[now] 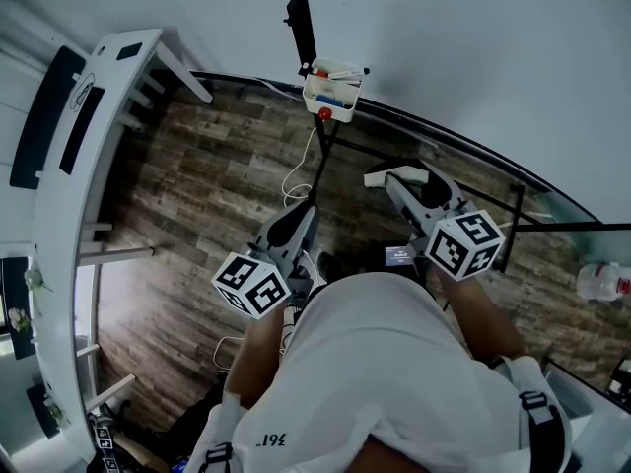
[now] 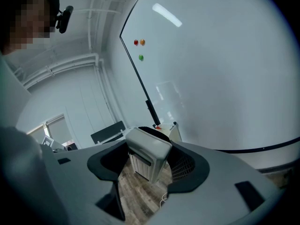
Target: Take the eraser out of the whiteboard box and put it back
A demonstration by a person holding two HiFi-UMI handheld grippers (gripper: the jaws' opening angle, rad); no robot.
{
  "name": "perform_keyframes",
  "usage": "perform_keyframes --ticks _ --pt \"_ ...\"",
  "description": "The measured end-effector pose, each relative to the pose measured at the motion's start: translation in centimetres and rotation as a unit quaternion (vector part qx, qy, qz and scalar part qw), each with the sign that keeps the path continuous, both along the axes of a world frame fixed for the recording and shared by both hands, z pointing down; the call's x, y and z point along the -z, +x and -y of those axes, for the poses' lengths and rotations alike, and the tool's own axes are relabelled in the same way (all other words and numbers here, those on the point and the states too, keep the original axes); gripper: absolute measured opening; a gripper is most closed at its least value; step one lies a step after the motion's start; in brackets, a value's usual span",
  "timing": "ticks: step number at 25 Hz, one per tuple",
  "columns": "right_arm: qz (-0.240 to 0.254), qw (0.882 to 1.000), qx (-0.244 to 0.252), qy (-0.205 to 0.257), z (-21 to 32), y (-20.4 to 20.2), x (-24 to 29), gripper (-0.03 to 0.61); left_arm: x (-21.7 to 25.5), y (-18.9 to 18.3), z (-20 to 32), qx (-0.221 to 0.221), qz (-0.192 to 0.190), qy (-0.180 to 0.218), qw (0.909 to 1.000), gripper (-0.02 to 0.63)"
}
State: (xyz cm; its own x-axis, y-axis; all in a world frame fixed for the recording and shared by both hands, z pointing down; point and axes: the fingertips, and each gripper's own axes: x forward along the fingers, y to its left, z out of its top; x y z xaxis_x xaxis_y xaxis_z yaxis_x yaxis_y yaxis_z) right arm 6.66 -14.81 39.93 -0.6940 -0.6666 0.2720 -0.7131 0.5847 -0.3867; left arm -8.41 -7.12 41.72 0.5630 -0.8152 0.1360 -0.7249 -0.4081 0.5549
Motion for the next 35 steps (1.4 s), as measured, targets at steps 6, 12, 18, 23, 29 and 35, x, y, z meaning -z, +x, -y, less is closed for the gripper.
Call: perform_keyframes --ticks 6,12,18,23,29,35 --pt "-0.001 1.000 -0.004 0.001 0.1 0.1 0.0 0.278 -0.1 -0.5 -0.2 0.007 -0.001 -0.004 1.0000 0.035" --pt "-0.002 1.000 -0.006 0.006 0.2 0.1 0.2 0.278 -0.2 -0.9 -0.4 0.006 0.000 0.002 1.0000 0.035" --pt "-0.004 1.000 -0.005 0.026 1.0 -0.1 1.8 0.278 0.8 -2.5 0.0 0.017 0.009 0.014 0.9997 0.035" --pt "-0.006 0.999 -0.002 0.046 2.1 -0.6 3.0 0.278 1.3 -3.7 1.0 0.026 0.024 0.020 0.9992 0.035" --pt "-0.017 0.998 0.005 0.063 4.9 -1.6 3.8 0.278 1.4 -4.3 3.4 0.022 0.040 0.030 0.9985 0.035" --pt "-0.024 0.996 0.004 0.080 7.3 -2.1 5.0 0.278 2.1 -5.2 5.4 0.025 0.054 0.039 0.9975 0.035"
